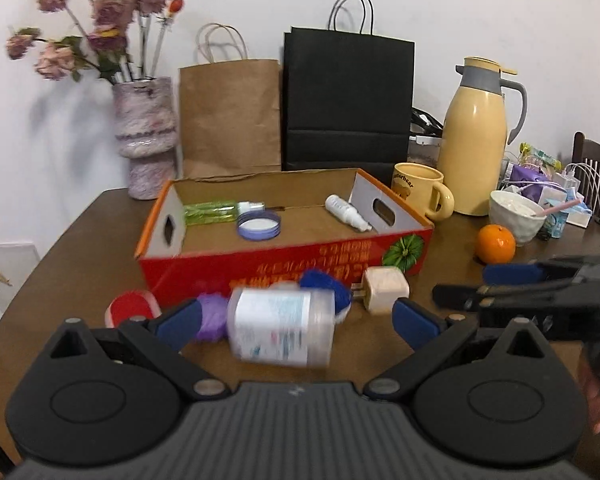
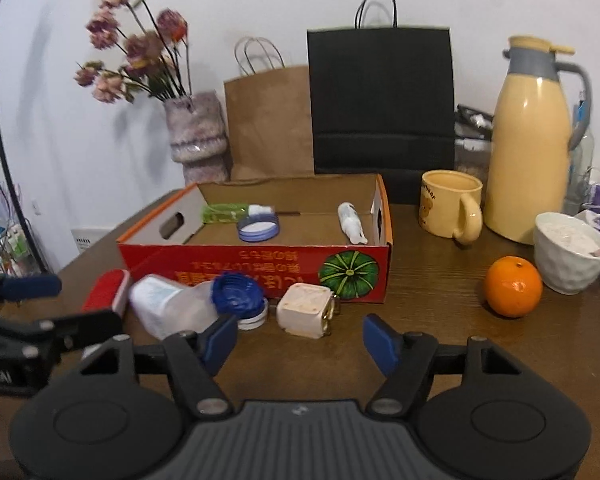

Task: Organize rigid objects
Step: 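Grasp the white plug adapter with right tool while left tool grasps blue screw cap, then lift the plug adapter with the right tool while the left tool lifts the blue cap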

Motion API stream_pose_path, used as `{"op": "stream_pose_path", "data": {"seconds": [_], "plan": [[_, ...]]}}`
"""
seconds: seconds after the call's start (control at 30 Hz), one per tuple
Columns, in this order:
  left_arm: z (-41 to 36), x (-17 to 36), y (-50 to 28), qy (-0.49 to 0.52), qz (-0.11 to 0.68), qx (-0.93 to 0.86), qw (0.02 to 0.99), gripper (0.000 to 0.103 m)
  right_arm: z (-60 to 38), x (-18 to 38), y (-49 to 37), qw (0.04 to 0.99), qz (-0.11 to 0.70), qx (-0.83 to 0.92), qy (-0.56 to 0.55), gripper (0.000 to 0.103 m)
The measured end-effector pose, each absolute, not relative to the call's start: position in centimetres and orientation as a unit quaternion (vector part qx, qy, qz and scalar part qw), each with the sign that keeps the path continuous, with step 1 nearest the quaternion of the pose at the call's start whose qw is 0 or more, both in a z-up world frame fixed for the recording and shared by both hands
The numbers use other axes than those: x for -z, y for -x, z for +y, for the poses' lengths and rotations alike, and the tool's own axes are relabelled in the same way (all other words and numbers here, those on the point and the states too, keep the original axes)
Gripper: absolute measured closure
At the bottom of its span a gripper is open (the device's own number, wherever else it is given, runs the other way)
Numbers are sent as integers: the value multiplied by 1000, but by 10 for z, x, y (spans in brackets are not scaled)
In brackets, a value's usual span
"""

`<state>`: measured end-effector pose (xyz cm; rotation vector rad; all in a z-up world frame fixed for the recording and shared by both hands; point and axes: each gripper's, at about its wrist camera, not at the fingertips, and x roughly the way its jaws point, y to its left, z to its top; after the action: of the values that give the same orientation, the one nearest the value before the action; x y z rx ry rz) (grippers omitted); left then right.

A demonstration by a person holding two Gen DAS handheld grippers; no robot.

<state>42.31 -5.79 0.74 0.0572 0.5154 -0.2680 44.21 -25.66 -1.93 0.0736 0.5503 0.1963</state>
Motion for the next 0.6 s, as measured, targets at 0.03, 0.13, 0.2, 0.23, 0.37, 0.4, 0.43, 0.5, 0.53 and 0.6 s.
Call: {"op": "stream_pose_path", "data": {"seconds": [0.03,0.13,0.2,0.23,0.37,0.4,0.43,0.5,0.53,0.6], "plan": [[-61,-9,-435,-24,261,141,955,0,-256,22,-452,956,275,-98,-36,34],[-67,-8,-481,7,314,179,932,0,-255,32,-479,953,286,-96,-32,34],[-74,0,-515,22,361,192,912,0,-252,39,-493,952,290,-91,-22,34],[-78,3,-527,21,377,190,906,2,-250,43,-499,952,292,-88,-14,35],[-100,18,-557,-44,393,160,904,24,-244,52,-519,949,301,-94,-6,42],[-104,21,-559,-58,392,161,904,26,-243,54,-522,949,300,-94,-6,42],[-108,24,-560,-71,391,164,903,31,-242,56,-526,949,300,-94,-6,44],[-109,28,-563,-69,394,174,900,36,-245,59,-531,949,297,-104,-24,52],[-108,29,-563,-63,394,178,900,44,-246,60,-531,949,294,-109,-29,53],[-107,33,-565,-59,396,175,899,49,-245,62,-530,951,286,-114,-25,57]]}}
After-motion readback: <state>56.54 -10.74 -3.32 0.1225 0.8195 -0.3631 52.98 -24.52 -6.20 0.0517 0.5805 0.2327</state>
